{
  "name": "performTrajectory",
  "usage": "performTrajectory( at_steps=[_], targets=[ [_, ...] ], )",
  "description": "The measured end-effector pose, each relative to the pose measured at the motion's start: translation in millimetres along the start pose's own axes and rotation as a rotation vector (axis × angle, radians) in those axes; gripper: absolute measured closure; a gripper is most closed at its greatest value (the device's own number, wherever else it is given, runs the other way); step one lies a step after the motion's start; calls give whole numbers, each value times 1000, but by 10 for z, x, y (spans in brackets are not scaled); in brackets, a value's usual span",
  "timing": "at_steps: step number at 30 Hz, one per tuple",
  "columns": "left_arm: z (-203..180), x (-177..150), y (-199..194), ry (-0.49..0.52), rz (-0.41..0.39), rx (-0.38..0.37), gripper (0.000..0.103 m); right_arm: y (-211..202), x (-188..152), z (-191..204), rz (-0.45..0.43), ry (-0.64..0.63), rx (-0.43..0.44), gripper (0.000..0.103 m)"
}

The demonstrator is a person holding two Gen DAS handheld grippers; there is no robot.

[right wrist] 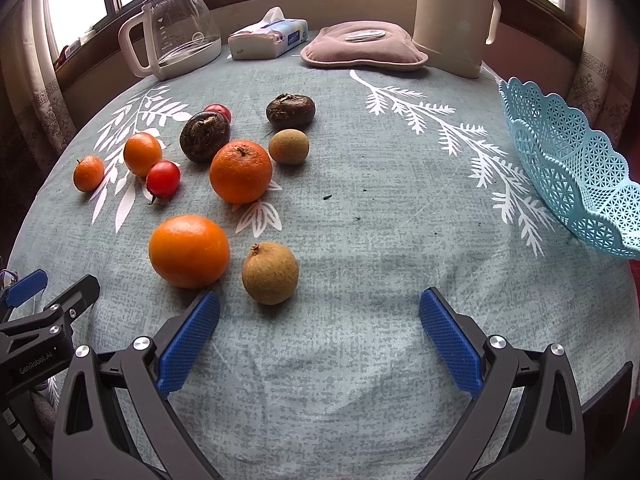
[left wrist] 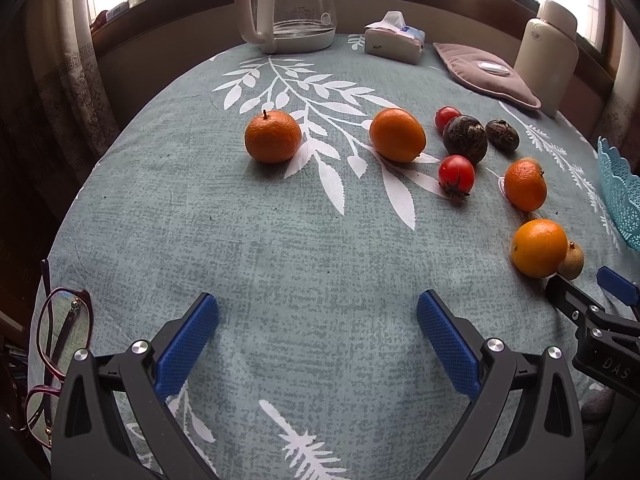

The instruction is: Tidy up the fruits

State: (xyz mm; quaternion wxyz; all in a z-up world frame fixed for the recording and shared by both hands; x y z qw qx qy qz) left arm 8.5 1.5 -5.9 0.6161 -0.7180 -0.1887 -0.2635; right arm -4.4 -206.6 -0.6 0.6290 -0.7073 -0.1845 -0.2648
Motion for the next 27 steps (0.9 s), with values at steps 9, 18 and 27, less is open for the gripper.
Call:
performTrajectory(
  at_steps=[9, 18, 27],
  targets=[
    [-2, -16, 3, 13, -9, -7, 5, -6, 12, -29, 21, -12, 42, 2],
    [-9, 7, -71, 33, -47, -128, 5, -11, 5, -1, 28, -51, 47, 2],
    [54, 62, -254, -6, -147, -155, 5, -320, -44, -271, -137, 69, 147, 2]
  ],
)
Point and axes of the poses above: each gripper's, at about its wrist camera, not at the fingertips, and y roughly the way its jaws point, z to its left, x to its top, the point moved 1 cm from there along y, roughly the way its jaws point, and after that the axes turned 9 degrees about -x, right-handed, at the moved point
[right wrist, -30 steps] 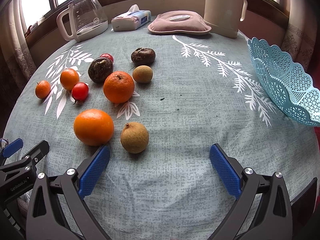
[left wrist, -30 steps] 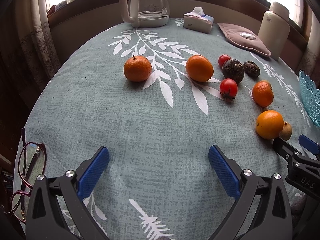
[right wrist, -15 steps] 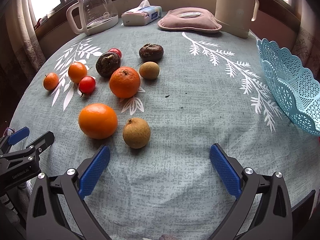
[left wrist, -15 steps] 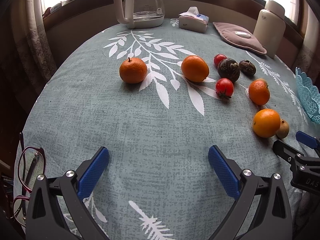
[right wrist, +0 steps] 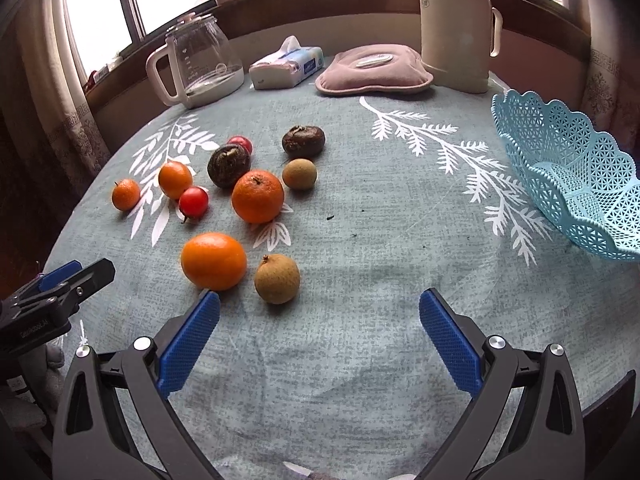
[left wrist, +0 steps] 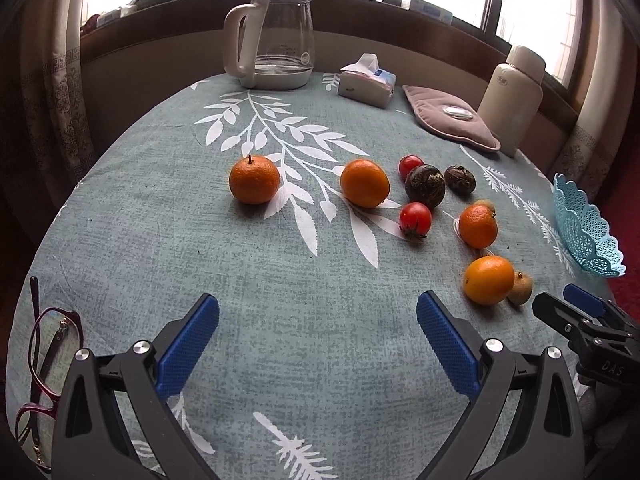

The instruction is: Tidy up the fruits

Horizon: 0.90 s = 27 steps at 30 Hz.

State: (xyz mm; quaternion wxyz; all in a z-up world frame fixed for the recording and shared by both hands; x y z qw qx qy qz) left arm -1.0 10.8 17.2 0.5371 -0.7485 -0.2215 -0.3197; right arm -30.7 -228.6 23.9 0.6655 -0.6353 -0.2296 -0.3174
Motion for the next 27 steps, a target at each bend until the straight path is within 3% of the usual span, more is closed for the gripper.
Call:
performTrajectory(
  at_steps=[5, 11, 27],
  targets=[
    [-113, 53, -164, 97, -89, 94, 5, -140, 25, -1, -84, 3, -11, 2],
    [-171, 105, -325, 110, -143, 101, 5, -230, 13, 5, -118, 26, -46, 2],
    [-195, 94, -334, 114, -134, 111, 5, -199, -11, -1, -73, 69, -33, 2]
  ],
)
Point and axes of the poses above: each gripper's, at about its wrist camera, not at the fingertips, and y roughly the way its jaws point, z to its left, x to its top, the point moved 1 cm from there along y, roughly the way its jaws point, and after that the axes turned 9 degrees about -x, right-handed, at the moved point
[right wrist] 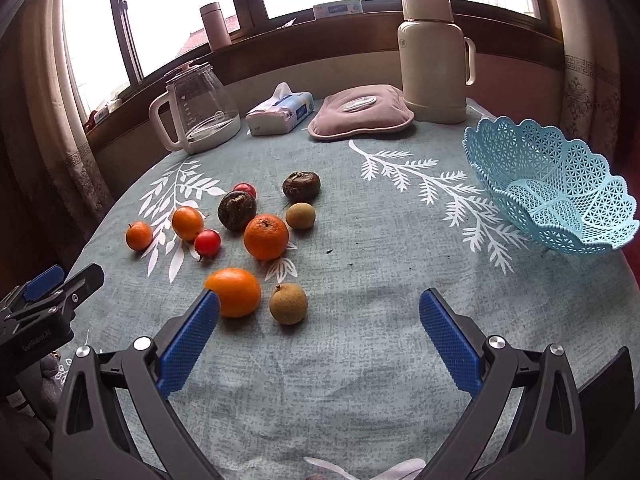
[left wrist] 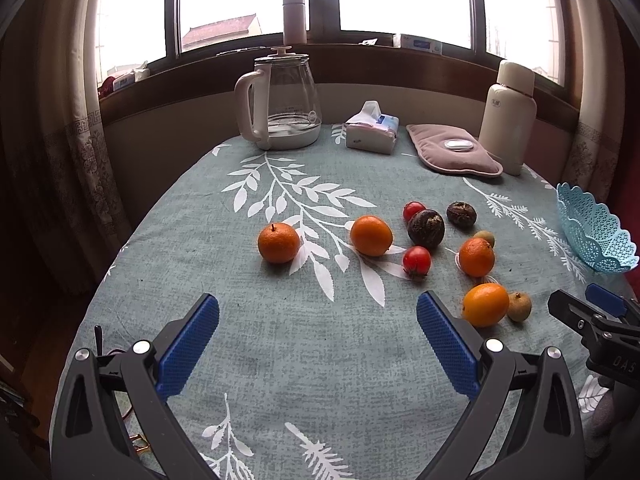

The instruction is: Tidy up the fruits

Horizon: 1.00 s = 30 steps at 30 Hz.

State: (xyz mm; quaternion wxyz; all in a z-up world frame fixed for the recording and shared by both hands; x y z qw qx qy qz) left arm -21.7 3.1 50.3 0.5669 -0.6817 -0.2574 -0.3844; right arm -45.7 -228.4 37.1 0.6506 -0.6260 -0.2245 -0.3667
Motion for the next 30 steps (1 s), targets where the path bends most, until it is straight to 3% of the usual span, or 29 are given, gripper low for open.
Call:
performTrajectory(
  at_steps=[9, 16, 23, 30],
  targets=[
    [42, 9, 46, -8, 14, -8, 5, 10, 3, -41, 3, 5, 1, 2],
    [376, 143, 85, -119, 24, -67, 5, 22, 10, -136, 9, 37, -14, 2],
    [686, 224, 500, -243, 116, -80, 5, 65, -5, -137, 26, 37, -13, 2],
    [797, 326, 796, -293, 161, -97, 15, 87, -7, -120, 31, 32, -11, 2]
  ],
)
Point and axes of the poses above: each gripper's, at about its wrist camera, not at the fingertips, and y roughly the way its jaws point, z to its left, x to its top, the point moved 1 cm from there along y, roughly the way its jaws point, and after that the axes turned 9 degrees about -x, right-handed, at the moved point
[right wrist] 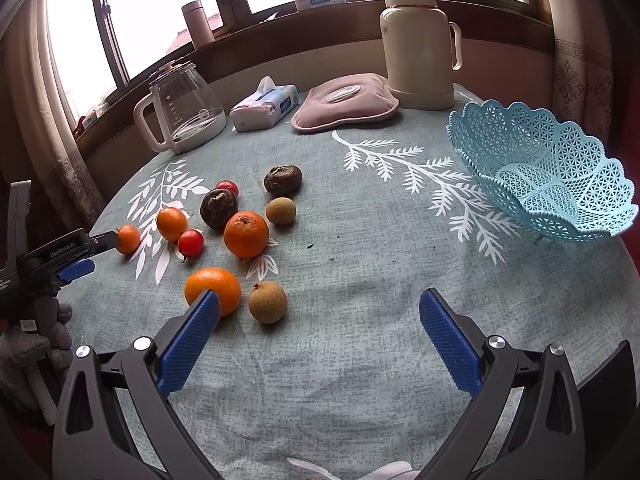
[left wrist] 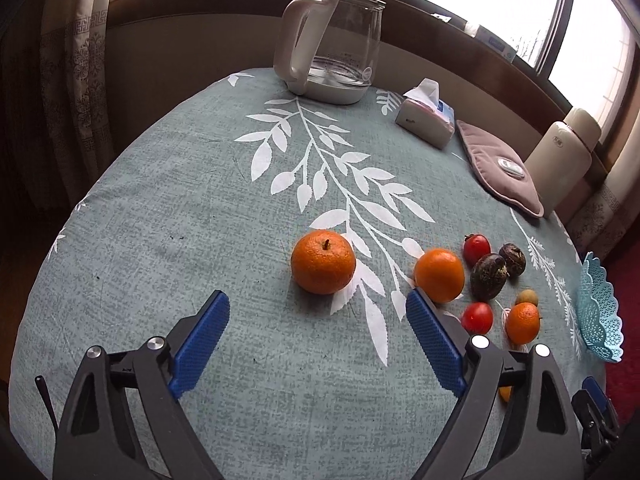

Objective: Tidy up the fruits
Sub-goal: 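Lower the left tool onto the stemmed tangerine and close it, then close the right tool on the large orange while the left tool holds the tangerine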

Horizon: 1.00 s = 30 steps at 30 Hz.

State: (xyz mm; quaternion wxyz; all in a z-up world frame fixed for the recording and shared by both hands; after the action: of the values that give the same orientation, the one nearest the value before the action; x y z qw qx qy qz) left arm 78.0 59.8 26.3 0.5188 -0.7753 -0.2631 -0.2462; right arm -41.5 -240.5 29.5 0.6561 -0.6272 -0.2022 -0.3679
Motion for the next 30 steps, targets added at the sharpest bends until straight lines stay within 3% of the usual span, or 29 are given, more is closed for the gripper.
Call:
performTrajectory(
  at_steps=[6, 8, 14, 23, 30],
  targets=[
    [-15, 123, 222, -7, 43, -31, 35, -4, 0, 1, 2, 1, 7, 2],
    [-12, 152, 283, -8, 56, -32, 45, 2, 5, 2, 5, 3, 10, 2],
    [23, 210, 351, -10, 62, -19, 61, -2, -4, 19, 10, 3, 17, 2],
    [69, 200, 307, -30, 32, -36, 63, 4, -17, 199, 40, -25, 68, 2],
    [134, 208, 200, -57, -10, -36, 63, 53, -52, 572, 39, -138, 73, 5]
  ],
)
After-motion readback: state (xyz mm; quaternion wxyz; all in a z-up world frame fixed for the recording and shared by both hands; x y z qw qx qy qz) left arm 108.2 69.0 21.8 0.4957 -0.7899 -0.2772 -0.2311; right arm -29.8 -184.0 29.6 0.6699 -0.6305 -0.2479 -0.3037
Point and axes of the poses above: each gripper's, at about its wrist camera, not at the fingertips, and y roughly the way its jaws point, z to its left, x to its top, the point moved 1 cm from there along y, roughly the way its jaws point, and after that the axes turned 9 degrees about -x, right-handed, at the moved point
